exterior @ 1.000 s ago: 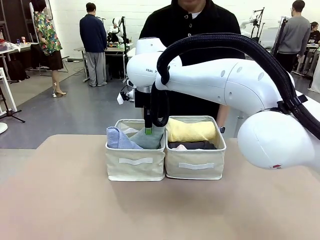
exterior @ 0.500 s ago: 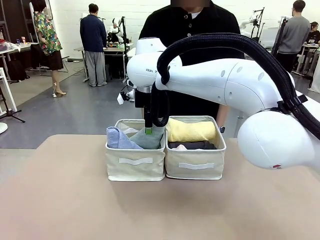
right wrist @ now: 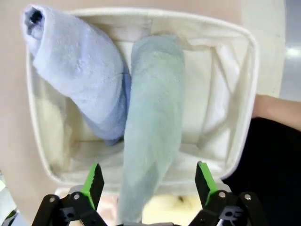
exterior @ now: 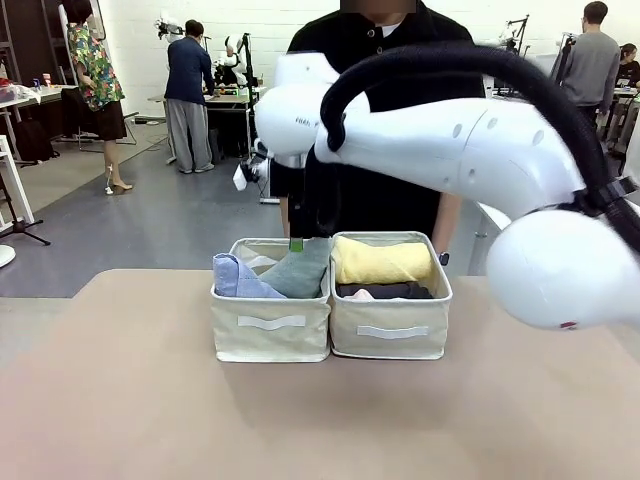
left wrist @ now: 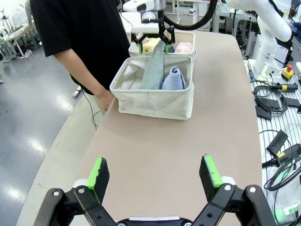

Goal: Sort the towels based on their folding style.
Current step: Pick up another triangle-folded towel from the table and place it in the left Fabric basket.

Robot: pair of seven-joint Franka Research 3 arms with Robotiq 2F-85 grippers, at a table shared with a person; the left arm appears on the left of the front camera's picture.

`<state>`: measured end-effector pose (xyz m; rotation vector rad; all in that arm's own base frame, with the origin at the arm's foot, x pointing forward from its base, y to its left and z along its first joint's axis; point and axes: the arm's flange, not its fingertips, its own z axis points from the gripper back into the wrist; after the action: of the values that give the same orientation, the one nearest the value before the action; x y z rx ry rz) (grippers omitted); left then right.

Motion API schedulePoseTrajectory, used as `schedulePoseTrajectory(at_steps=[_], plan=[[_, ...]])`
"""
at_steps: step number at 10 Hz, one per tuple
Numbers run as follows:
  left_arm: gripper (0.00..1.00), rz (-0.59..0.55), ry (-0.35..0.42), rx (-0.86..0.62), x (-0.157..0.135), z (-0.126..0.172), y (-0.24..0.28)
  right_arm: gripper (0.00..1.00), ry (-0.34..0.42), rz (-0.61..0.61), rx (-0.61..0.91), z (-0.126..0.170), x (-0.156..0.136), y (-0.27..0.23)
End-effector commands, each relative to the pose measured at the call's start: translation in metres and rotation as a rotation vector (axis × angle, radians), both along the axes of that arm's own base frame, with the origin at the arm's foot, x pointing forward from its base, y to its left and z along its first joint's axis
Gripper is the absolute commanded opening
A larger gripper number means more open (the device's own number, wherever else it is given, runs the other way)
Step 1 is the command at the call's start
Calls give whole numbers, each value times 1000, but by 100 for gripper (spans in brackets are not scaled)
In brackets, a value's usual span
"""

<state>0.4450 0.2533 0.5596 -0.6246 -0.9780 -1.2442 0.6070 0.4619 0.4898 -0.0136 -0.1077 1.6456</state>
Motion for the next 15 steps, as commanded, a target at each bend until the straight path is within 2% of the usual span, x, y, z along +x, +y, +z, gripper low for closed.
schedulePoseTrajectory(at_steps=[1, 2, 4, 7, 8, 11, 13, 15], plan=[[100, -1, -3, 3, -1, 1, 1, 100, -88, -107, 25, 33, -70, -81], [100, -1, -3, 3, -1, 1, 1, 100, -134, -177, 46, 47, -98, -123], [100, -1, -3, 3, -1, 1, 1, 100, -160, -327, 133, 53, -138, -213], [100, -1, -3, 3, -1, 1, 1, 100, -90, -460, 214, 23, -160, -321], [100, -1, -3, 3, -1, 1, 1, 100, -100, -513, 271, 20, -171, -348], [100, -1, -3, 3, -1, 1, 1, 100, -140, -598, 352, 20, -193, -383], [100, -1, -3, 3, -1, 1, 1, 100, -96, -618, 318, 24, -178, -400], [100, -1, -3, 3, -1, 1, 1, 100, -96, -618, 318, 24, -178, -400]])
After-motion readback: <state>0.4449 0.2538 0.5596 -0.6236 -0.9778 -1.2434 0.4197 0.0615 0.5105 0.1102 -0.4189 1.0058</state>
